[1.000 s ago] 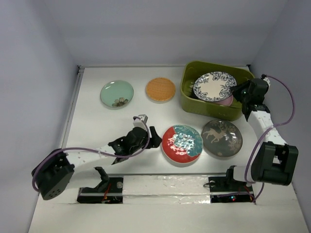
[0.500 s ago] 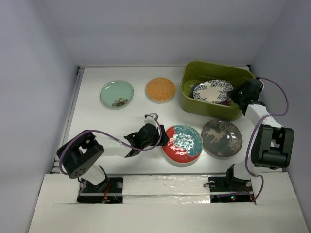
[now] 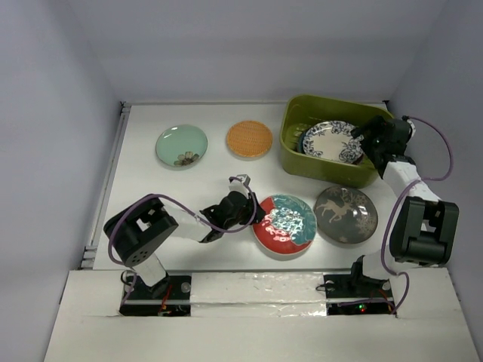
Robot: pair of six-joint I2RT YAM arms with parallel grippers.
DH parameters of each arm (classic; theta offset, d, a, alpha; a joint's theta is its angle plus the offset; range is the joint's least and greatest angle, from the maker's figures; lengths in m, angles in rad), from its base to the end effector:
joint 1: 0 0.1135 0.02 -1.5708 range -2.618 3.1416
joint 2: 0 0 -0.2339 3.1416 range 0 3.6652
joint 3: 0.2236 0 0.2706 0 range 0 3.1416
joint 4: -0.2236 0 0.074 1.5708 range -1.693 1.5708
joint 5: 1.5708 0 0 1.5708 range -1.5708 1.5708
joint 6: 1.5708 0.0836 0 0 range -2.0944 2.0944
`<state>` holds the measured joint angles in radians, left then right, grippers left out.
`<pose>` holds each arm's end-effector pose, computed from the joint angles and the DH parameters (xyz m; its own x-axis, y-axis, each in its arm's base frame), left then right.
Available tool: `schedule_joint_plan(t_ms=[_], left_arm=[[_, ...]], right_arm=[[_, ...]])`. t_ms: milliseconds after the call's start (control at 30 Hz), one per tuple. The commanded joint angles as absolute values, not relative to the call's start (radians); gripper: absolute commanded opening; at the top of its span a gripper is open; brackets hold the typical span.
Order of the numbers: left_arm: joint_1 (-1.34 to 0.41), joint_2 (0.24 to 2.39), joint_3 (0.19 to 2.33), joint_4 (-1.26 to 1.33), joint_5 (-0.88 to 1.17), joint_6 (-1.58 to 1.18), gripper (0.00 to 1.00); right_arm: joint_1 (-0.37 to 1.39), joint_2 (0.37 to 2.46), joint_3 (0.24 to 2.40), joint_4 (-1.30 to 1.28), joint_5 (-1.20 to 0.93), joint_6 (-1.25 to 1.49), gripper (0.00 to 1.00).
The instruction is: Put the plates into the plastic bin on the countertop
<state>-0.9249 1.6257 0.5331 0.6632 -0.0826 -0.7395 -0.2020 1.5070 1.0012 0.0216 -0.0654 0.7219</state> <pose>0.2165 -0.2758 0.0749 -0.6910 -0.1990 -0.6949 0.3857 0.7115 -0.5874 0.3972 -0.0758 0.1983 -0.2474 0.7238 -0.6442 0.4091 0.6807 0.6077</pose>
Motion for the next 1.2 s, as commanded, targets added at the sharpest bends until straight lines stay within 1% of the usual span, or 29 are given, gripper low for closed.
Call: schedule_joint_plan(t_ms=[0,33,100,133,167,200,300,333,367,400,433,467,500,533,600,633,700,733,767,800,833,867,900,967,1000,1033,1133,1167], left_arm=[[-0.931,1.652,0.542,0.686,-0.061,-0.756,0.31],[-0.931,1.657,0.54,0.692,-0.067,-0.762,0.25],[-0.931,1.654,0.535,0.696,-0.071,-0.775,0.15],[-0.931,1.651,0.535,0.698,-0.081,-0.776,0.07],[-0.931,1.643,0.534,0.696,-0.086,-0.776,0.02],[-0.931,1.638,0.534,0.692,-0.092,-0.779,0.0],[-0.931,1.605,0.522,0.68,-0.11,-0.779,0.0],[-0.931,1.577,0.517,0.675,-0.12,-0.781,0.0],[-0.931,1.559,0.506,0.67,-0.123,-0.782,0.0],[-0.931,1.537,0.5,0.666,-0.126,-0.782,0.0],[-0.931,1.514,0.494,0.66,-0.133,-0.784,0.0],[-0.931,1.464,0.485,0.646,-0.14,-0.785,0.0],[-0.931,1.436,0.485,0.638,-0.143,-0.785,0.0],[-0.931,1.408,0.485,0.626,-0.152,-0.784,0.0],[-0.922,1.336,0.498,0.582,-0.16,-0.779,0.0],[-0.922,1.309,0.503,0.571,-0.164,-0.776,0.0],[-0.913,1.231,0.514,0.529,-0.17,-0.77,0.0],[-0.902,1.198,0.515,0.514,-0.178,-0.769,0.0],[-0.893,1.137,0.517,0.484,-0.179,-0.769,0.0],[-0.884,1.103,0.515,0.47,-0.179,-0.765,0.0],[-0.862,1.068,0.515,0.454,-0.178,-0.765,0.0],[-0.85,0.999,0.512,0.428,-0.173,-0.765,0.0],[-0.835,0.965,0.512,0.414,-0.169,-0.765,0.0],[-0.793,0.864,0.511,0.381,-0.144,-0.767,0.0],[-0.779,0.835,0.512,0.367,-0.135,-0.767,0.0],[-0.766,0.807,0.515,0.353,-0.117,-0.77,0.0],[-0.71,0.72,0.528,0.327,-0.059,-0.784,0.0],[-0.7,0.689,0.531,0.324,-0.043,-0.787,0.0]], right_arm=[[-0.207,1.402,1.014,0.101,-0.046,0.712,0.94],[-0.207,1.388,1.008,0.104,-0.048,0.712,0.95],[-0.207,1.362,1.0,0.106,-0.058,0.716,0.97],[-0.207,1.336,0.997,0.103,-0.061,0.716,0.98],[-0.207,1.322,0.994,0.103,-0.064,0.716,0.98],[-0.207,1.31,0.989,0.103,-0.066,0.716,0.98],[-0.207,1.266,0.98,0.097,-0.078,0.712,1.0],[-0.207,1.24,0.968,0.098,-0.084,0.712,0.99],[-0.207,1.223,0.954,0.106,-0.093,0.716,0.96],[-0.207,1.206,0.94,0.118,-0.124,0.719,0.9],[-0.207,1.189,0.922,0.152,-0.15,0.727,0.63],[-0.207,1.148,0.876,0.172,-0.173,0.735,0.43],[-0.195,1.128,0.852,0.19,-0.222,0.751,0.18],[-0.167,1.105,0.824,0.227,-0.244,0.756,0.01],[-0.109,1.048,0.749,0.264,-0.252,0.758,0.0],[-0.036,1.036,0.733,0.278,-0.252,0.749,0.0],[0.055,1.01,0.701,0.273,-0.242,0.709,0.0],[0.098,1.005,0.692,0.262,-0.244,0.692,0.06],[0.171,1.0,0.68,0.264,-0.251,0.683,0.17],[0.204,0.996,0.664,0.271,-0.261,0.667,0.33],[0.228,0.979,0.625,0.285,-0.273,0.661,0.62],[0.267,0.967,0.606,0.287,-0.275,0.657,0.72],[0.281,0.953,0.585,0.29,-0.267,0.65,0.79],[0.291,0.91,0.526,0.299,-0.256,0.635,0.91],[0.301,0.902,0.509,0.311,-0.27,0.624,0.92],[0.31,0.9,0.493,0.354,-0.338,0.623,0.93],[0.36,0.942,0.472,0.388,-0.435,0.603,0.94],[0.376,0.954,0.472,0.394,-0.439,0.598,0.95]])
